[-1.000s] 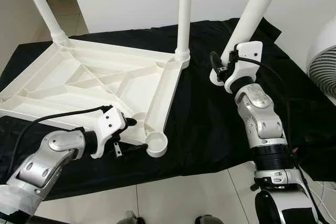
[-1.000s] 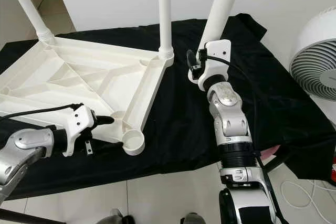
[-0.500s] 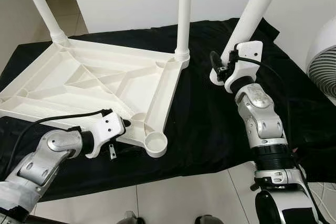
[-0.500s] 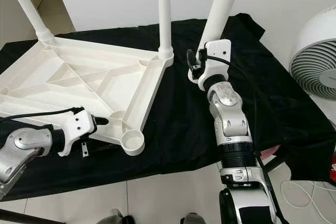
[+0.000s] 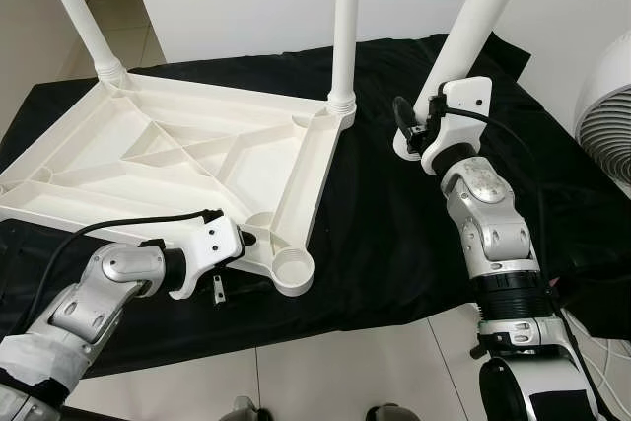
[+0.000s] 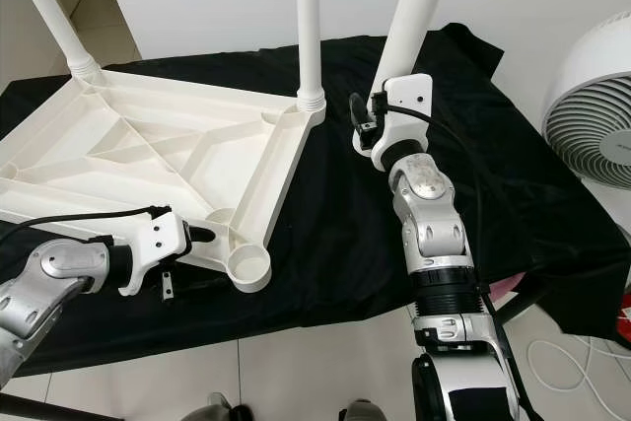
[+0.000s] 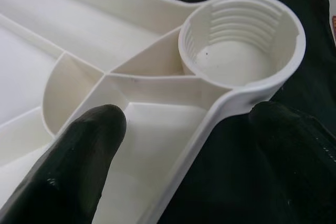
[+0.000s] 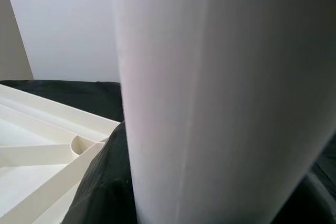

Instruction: Building children table

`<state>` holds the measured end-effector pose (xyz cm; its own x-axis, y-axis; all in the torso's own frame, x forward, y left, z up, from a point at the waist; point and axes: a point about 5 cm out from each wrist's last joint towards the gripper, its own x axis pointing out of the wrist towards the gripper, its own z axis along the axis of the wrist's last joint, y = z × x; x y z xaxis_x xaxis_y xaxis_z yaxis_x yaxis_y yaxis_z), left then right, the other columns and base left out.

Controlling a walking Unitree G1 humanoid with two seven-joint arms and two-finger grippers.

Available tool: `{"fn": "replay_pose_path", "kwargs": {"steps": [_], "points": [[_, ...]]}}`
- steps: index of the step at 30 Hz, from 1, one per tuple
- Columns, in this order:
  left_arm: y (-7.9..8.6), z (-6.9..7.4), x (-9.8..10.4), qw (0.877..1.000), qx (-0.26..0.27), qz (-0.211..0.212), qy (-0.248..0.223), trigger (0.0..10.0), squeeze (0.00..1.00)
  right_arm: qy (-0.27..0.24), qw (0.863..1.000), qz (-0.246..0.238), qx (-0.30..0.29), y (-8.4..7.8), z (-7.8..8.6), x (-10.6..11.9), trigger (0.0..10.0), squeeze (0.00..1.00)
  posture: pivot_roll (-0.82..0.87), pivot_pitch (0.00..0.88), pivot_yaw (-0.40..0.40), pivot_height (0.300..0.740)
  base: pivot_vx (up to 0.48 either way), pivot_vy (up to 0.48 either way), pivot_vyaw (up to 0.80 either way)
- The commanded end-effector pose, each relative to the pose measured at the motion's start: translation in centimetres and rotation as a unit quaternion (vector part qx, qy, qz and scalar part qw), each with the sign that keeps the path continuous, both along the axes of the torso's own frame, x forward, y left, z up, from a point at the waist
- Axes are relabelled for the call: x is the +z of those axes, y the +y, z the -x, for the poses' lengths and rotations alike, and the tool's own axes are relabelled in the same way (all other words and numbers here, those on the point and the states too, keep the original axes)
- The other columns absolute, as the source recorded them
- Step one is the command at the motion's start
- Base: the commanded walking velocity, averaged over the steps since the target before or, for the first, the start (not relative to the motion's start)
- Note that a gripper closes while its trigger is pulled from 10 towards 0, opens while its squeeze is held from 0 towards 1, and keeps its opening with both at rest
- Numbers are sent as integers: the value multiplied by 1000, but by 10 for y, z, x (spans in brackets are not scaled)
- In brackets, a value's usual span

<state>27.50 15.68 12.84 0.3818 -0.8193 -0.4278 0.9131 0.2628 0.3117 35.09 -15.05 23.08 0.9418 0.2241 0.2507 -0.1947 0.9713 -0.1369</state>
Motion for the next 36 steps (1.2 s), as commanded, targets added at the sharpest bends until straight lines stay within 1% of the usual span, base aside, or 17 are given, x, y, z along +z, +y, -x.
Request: {"fn": "replay_pose_path", "kwargs": {"steps": [1, 3, 4, 17, 18, 19, 21, 22, 23, 24, 25, 26, 27, 30, 31, 33, 36], "points": [[-2, 0, -3, 1000, -8, -2, 7, 3020, 0, -17, 1000, 5, 6, 3, 3, 6, 10000, 0, -107, 65, 98, 740, 0, 0, 0], [-3, -1, -3, 1000, -8, 0, 6, 3020, 0, -17, 1000, 5, 6, 3, 3, 6, 10000, 0, -107, 65, 98, 740, 0, 0, 0], [-5, -1, -3, 1000, -9, 4, 6, 0, 0, -17, 1000, 5, 6, 3, 3, 6, 10000, 0, -107, 65, 98, 740, 0, 0, 0], [-21, -5, 0, 1000, -14, 27, -6, 0, 0, -19, 1000, 8, 4, 3, 2, 6, 10000, 0, -110, 66, 103, 740, 0, 0, 0], [-27, -8, 2, 999, -15, 36, -10, 0, 0, -20, 1000, 7, 4, 3, 2, 7, 10000, 0, -111, 66, 104, 740, 0, 0, 0], [-27, -8, 2, 999, -15, 36, -10, 0, 0, -20, 1000, 7, 4, 3, 2, 7, 10000, 0, -111, 66, 104, 740, 0, 0, 0], [-42, -12, 5, 998, -16, 55, -19, 0, 0, -22, 1000, 8, 5, 4, 2, 8, 10000, 0, -113, 65, 106, 740, 0, 0, 0], [-50, -14, 6, 998, -17, 64, -23, 1098, 0, -23, 1000, 8, 5, 4, 2, 8, 10000, 0, -113, 65, 106, 740, 0, 0, 0], [-50, -14, 6, 998, -17, 64, -23, 1098, 0, -23, 1000, 8, 5, 4, 2, 8, 10000, 0, -113, 65, 106, 740, 0, 0, 0], [-55, -15, 7, 997, -18, 70, -26, 1804, 0, -23, 1000, 8, 4, 4, 2, 8, 10000, 0, -115, 66, 110, 740, 0, 0, 0], [-63, -17, 9, 996, -20, 79, -32, 3373, 0, -23, 1000, 8, 4, 4, 2, 8, 10000, 0, -116, 65, 112, 740, 0, 0, 0], [-63, -17, 9, 996, -20, 79, -32, 3373, 0, -23, 1000, 8, 4, 4, 2, 8, 10000, 0, -116, 65, 112, 740, 0, 0, 0], [-79, -21, 13, 994, -21, 95, -49, 10000, 0, -24, 1000, 8, 1, 4, 2, 8, 10000, 0, -115, 68, 115, 740, 0, 0, 0], [-89, -23, 17, 992, -24, 104, -66, 10000, 0, -25, 1000, 6, -2, 3, 2, 8, 10000, 0, -115, 68, 115, 740, 0, 0, 0], [-89, -23, 17, 992, -24, 104, -66, 10000, 0, -25, 1000, 6, -2, 3, 2, 8, 10000, 0, -115, 68, 115, 740, 0, 0, 0], [-100, -24, 19, 990, -32, 114, -80, 10000, 0, -24, 1000, 3, -5, 4, 2, 7, 10000, 0, -127, 72, 111, 740, 0, 0, 0], [-106, -23, 20, 988, -37, 120, -85, 10000, 0, -24, 1000, 2, -4, 5, 2, 7, 10000, 0, -127, 72, 111, 740, 0, 0, 0]]}}
